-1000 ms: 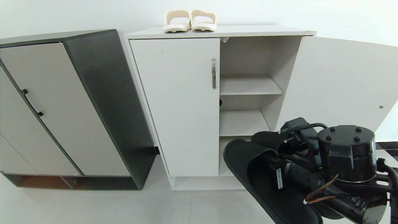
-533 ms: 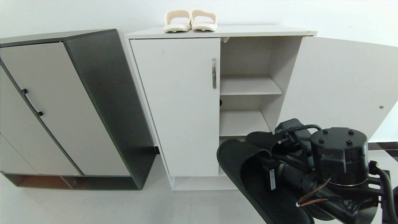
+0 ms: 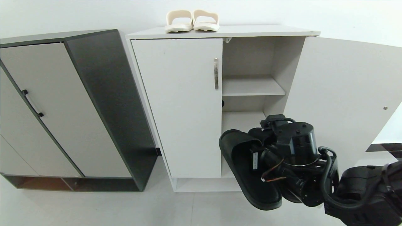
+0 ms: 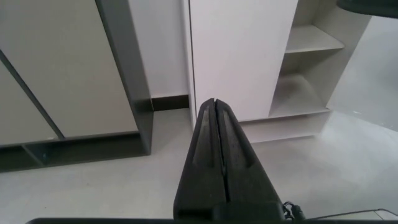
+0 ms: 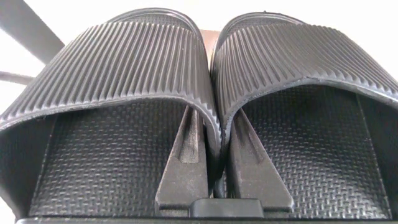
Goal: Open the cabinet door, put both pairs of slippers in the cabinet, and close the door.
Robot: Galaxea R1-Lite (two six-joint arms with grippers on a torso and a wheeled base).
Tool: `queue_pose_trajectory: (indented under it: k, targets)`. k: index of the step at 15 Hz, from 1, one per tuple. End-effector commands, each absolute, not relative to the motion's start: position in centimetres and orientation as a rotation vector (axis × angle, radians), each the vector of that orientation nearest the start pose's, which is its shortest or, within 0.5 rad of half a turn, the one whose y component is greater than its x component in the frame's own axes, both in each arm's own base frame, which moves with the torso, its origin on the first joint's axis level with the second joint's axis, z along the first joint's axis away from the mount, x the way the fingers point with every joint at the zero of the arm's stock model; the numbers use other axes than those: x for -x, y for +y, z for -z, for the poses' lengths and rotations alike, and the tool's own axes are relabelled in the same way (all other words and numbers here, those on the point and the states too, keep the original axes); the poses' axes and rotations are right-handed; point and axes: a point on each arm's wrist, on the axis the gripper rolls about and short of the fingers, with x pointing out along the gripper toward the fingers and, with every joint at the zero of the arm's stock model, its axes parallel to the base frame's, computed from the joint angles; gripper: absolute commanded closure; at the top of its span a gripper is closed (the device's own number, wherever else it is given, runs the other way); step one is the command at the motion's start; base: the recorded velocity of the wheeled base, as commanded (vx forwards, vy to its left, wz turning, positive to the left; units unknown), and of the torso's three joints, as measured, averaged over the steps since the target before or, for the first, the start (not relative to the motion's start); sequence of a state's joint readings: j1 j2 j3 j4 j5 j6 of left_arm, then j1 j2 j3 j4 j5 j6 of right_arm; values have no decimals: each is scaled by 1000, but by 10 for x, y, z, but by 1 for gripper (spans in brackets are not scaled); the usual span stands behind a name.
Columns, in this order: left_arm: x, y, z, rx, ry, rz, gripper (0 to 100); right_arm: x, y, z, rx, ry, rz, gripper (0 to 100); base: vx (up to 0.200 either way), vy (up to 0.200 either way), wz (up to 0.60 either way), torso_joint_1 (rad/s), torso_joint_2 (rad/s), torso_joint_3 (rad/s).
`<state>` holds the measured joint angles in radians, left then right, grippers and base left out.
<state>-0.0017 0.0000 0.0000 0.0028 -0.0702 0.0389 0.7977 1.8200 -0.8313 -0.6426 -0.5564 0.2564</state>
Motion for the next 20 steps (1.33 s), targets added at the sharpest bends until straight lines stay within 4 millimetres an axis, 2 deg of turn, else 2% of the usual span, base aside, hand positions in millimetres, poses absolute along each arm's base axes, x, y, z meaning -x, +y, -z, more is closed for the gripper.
queue_pose_trajectory:
  k: [1, 7, 15, 20]
  targets:
    - [23, -2, -75, -40, 3, 72, 100, -250, 232, -133, -7, 332, -162, 100, 0, -200, 0, 2, 2, 2]
    - [23, -2, -75, -38, 3, 72, 100, -255, 238, -119, 5, 358, -145, 100, 0, -200, 0, 3, 2, 2]
    - [23, -1, -75, -37, 3, 69, 100, -291, 261, -81, -8, 360, -117, 100, 0, 0, 0, 0, 0, 0]
    - [23, -1, -75, -37, 3, 69, 100, -315, 272, -71, -18, 341, -94, 100, 0, 0, 0, 1, 2, -52]
